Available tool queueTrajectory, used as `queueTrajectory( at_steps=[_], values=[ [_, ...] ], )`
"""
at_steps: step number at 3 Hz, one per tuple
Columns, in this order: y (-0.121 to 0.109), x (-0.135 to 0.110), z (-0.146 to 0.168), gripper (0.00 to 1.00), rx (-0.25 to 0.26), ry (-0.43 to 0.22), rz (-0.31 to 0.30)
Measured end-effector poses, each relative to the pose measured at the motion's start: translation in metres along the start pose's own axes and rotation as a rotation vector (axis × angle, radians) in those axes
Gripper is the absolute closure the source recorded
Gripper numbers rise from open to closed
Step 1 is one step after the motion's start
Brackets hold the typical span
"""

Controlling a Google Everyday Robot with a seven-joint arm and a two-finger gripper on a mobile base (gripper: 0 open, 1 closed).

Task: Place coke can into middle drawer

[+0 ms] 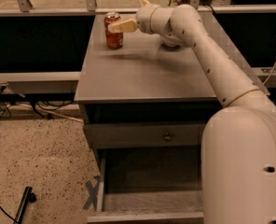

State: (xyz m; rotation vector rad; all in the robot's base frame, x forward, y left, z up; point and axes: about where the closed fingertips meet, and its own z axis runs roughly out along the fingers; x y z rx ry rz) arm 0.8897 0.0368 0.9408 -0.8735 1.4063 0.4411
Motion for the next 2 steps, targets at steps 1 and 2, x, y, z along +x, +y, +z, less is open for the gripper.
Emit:
queueTrajectory(
  at_steps=[1,2],
  values=[
    [0.004,0.002,0.001,0.0,-0.021,0.009,0.012],
    [0.021,0.007,0.012,0.0,-0.102,0.029,0.071]
  ],
)
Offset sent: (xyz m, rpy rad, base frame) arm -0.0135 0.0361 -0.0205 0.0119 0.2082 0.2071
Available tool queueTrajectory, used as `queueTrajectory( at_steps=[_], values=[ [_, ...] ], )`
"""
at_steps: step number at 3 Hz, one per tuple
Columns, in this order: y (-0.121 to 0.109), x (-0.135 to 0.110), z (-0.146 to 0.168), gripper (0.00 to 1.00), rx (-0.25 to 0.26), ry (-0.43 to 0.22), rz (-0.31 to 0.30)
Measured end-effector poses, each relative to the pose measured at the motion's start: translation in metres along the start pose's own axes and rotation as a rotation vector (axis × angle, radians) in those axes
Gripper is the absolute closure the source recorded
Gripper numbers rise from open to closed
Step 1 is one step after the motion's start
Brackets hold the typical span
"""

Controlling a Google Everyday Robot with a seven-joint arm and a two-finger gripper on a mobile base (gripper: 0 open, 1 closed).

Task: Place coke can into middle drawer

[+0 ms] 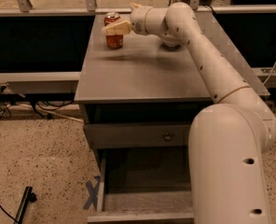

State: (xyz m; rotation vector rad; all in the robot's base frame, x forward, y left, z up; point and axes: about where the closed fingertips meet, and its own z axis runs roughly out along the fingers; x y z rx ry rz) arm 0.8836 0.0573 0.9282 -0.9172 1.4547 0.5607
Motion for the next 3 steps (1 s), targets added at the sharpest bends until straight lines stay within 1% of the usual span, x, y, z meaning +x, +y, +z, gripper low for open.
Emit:
queueTrajectory(
  at_steps=[1,2,3],
  values=[
    [0.015,0.006,0.01,0.0,-0.063,0.028,0.049],
    [0.021,0.008,0.016,0.18,-0.086,0.022,0.082],
    [0.024,0.005,0.023,0.42,-0.094,-0.018,0.113]
  ],
)
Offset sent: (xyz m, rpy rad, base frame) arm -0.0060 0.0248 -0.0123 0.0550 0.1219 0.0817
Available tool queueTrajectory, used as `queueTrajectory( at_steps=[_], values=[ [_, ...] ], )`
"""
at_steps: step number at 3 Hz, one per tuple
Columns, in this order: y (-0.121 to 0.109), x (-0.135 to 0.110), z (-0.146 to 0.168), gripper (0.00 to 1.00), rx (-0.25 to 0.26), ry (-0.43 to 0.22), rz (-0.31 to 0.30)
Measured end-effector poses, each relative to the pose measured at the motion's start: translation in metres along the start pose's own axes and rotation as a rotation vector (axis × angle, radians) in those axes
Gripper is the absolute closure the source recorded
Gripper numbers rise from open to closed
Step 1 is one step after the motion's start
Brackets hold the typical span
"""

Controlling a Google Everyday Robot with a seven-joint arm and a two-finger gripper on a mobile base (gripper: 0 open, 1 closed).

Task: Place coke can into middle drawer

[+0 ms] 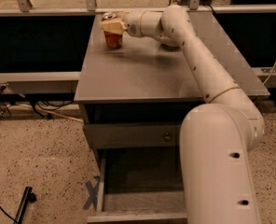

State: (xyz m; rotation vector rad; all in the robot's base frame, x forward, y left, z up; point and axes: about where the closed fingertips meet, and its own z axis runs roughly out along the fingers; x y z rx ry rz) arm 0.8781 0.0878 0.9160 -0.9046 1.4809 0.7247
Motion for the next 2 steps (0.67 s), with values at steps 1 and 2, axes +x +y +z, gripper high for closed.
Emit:
queueTrajectory(
  at_steps=[1,2],
  values=[
    [0.003,-0.003,0.008,0.65,-0.017,-0.049,0.021],
    [0.013,-0.02,-0.003,0.88,-0.056,-0.079,0.003]
  ],
)
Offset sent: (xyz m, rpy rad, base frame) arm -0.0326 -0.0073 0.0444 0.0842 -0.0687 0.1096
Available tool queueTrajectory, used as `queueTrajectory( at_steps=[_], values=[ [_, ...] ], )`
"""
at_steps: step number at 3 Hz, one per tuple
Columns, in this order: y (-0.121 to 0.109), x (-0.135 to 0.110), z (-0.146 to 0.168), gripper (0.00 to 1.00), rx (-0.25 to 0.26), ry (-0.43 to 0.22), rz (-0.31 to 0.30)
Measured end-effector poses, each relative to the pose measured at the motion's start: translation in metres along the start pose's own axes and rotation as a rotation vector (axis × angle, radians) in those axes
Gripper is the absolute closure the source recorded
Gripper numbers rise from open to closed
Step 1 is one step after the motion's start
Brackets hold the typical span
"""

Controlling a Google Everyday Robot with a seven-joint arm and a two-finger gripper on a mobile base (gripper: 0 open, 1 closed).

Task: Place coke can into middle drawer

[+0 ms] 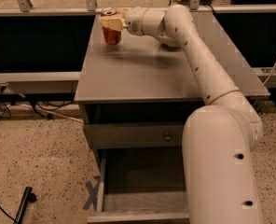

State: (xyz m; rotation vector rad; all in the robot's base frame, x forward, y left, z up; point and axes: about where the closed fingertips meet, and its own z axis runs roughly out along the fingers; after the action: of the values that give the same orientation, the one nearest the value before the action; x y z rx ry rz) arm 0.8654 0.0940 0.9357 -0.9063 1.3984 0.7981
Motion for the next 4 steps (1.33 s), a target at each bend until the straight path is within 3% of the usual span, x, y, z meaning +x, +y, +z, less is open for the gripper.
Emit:
queueTrajectory(
  at_steps=[1,2,3,4],
  values=[
    [0.016,-0.028,-0.034,1.0,-0.027,0.013,-0.048],
    [0.028,-0.074,-0.108,1.0,0.06,0.065,-0.166],
    [0.058,-0.149,-0.172,1.0,0.193,0.006,-0.317],
    [0.106,-0.193,-0.203,1.0,0.284,-0.079,-0.394]
  ],
)
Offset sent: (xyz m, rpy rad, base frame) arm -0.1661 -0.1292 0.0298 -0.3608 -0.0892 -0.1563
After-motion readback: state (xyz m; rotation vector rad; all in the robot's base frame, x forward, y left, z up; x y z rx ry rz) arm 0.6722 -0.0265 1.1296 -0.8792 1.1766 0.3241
